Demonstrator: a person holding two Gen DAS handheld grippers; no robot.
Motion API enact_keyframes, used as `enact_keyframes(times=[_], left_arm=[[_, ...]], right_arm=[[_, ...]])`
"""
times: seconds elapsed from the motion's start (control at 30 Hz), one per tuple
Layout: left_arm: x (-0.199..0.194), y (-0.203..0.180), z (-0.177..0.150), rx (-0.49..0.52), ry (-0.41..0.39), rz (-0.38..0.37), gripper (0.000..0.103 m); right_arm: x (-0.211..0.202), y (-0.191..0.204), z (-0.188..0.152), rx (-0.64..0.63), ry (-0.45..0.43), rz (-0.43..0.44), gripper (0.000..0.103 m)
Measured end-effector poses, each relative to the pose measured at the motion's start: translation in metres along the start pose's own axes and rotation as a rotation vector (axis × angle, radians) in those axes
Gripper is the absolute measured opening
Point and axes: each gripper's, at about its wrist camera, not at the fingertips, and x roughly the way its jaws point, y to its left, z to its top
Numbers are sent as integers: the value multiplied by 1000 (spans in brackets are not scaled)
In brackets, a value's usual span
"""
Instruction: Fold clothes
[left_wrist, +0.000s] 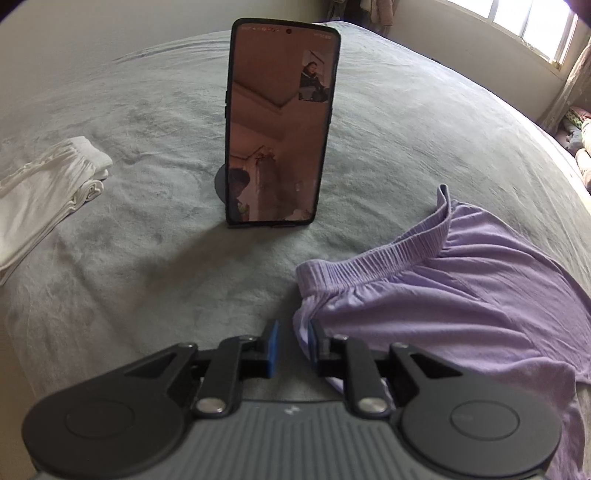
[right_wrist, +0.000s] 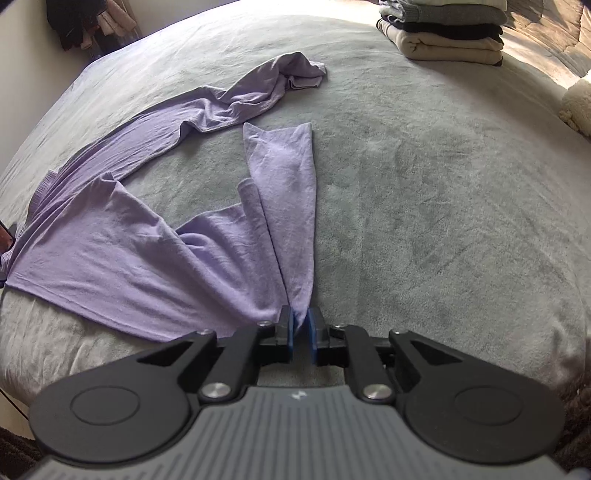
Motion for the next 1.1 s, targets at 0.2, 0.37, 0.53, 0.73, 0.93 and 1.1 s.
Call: enact_keyframes(times=[0.2,0.37,0.53,0.73,0.93,1.1], left_arm=[[-26,-31,-13,93,-12,-51,41],[-47,-76,-29,170,-3,-162,45],[-58,-131,-54,239,52,-337,47],[-59,-200,-83,301,146,-562,47],[-57,-261,-110,367,202,-650,47],[-59,-300,-128,431,241,-688,47]], right_arm=[[6,-17,27,54,-52,40,34],[20,-29,43,93,-99,97,34],[43,-48,56,191,-139,198,34],[60,-57,58,256,-178,297,2],[36,-69,48,305,-205,222,2],[2,-91,34,375,-251,150,2]])
